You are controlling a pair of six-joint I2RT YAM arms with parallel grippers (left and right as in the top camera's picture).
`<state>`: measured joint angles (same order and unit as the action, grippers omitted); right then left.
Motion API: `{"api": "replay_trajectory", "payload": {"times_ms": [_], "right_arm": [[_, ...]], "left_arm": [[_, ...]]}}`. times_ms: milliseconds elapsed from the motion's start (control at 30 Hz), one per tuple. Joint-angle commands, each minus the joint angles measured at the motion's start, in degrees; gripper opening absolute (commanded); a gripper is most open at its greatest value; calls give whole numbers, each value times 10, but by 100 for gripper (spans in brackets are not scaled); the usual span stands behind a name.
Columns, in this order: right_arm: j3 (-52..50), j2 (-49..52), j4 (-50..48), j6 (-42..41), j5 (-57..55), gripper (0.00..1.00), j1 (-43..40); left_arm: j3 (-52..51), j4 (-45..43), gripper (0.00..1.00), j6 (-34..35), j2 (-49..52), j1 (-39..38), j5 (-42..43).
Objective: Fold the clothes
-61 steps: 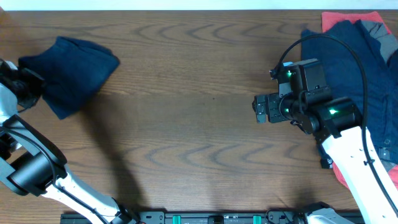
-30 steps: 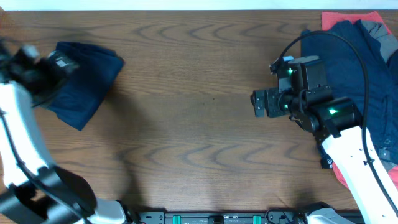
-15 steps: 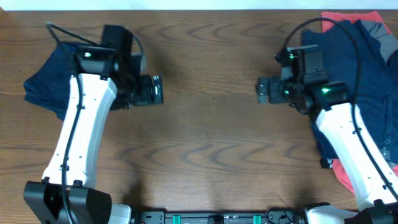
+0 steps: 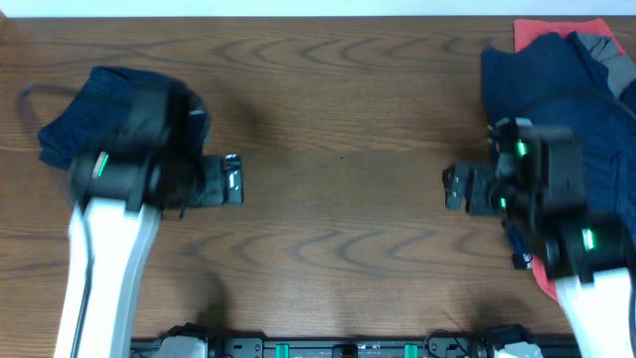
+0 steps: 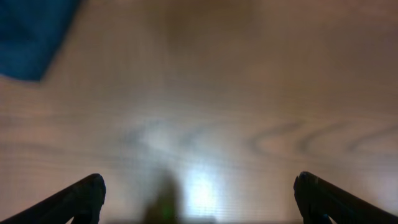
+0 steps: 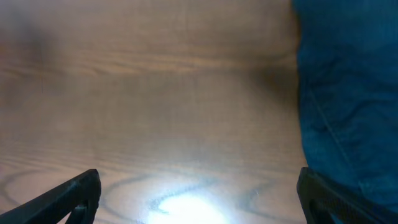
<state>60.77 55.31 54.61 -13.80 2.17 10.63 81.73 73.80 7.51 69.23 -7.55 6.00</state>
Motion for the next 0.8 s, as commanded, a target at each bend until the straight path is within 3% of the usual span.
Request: {"api": "replay_trajectory", "payload": {"times_ms": [0,167,300,767], "right_arm": [[-68,-102,-17,-52,-73,99,33],[-146,-234,-21,-79,-120,99,47],[-160,-275,5,-78,-120,99,47],[-160,-280,102,-78,-118,99,47]], "left_arm": [[-68,-42,98,5,-122,1,-26],[-182,-135,98,7,-287,1,-41],[-218,-148,98,7,-355,1,-41],[-218,-141,98,7,-382,1,-41]]}}
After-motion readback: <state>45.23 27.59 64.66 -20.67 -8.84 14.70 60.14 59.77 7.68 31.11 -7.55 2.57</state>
